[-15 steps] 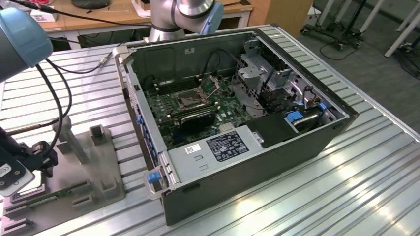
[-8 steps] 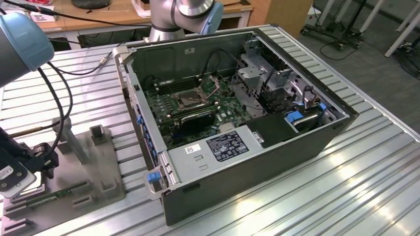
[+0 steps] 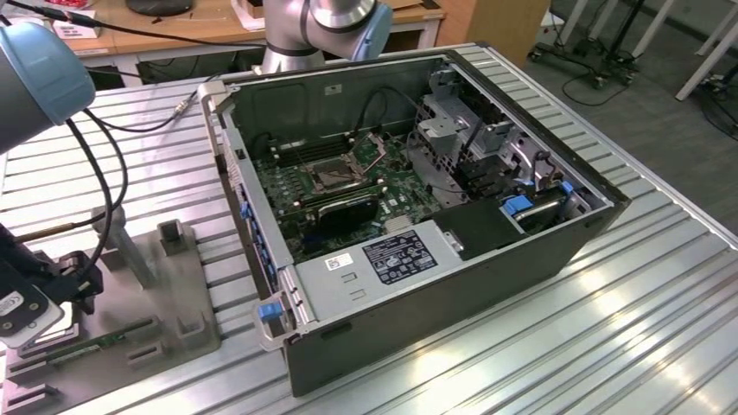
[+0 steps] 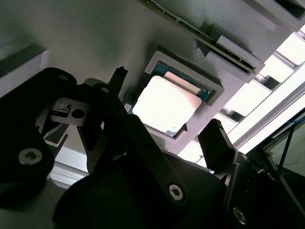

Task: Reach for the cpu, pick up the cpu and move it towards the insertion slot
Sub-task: 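Pick up the cpu and move it towards the insertion slot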

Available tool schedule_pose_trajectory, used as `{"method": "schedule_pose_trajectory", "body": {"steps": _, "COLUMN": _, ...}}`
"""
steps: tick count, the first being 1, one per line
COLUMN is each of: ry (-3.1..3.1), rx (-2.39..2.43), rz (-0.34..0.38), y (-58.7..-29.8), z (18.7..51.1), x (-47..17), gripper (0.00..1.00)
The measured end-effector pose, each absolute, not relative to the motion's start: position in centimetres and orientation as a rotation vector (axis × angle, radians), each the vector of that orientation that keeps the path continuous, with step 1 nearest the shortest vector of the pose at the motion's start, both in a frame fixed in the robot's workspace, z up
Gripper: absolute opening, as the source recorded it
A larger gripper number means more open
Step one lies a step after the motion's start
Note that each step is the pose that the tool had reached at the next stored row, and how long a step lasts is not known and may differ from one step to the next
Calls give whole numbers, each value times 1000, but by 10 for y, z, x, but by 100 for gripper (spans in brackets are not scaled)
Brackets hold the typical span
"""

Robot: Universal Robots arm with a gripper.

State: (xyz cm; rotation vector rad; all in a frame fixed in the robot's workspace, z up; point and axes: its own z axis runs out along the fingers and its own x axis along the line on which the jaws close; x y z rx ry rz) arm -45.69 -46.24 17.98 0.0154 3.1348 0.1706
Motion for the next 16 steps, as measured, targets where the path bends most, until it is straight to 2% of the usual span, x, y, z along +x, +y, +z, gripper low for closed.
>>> {"method": "schedule_pose_trajectory", "body": {"steps": 11, "ry": 3136, "rx": -10, "rz": 171, "y": -462, "z": 176, "x": -457, "gripper": 88}}
{"method": "schedule_pose_trajectory", "body": {"steps": 13, "ry": 3136, "rx": -10, "rz": 169, "y": -462, "z": 176, "x": -457, "gripper": 87}}
{"method": "schedule_pose_trajectory", "body": {"steps": 14, "ry": 3136, "rx": -10, "rz": 165, "y": -462, "z": 176, "x": -457, "gripper": 80}}
{"method": "schedule_pose_trajectory", "body": {"steps": 16, "ry": 3137, "rx": -10, "rz": 154, "y": -462, "z": 176, "x": -457, "gripper": 80}}
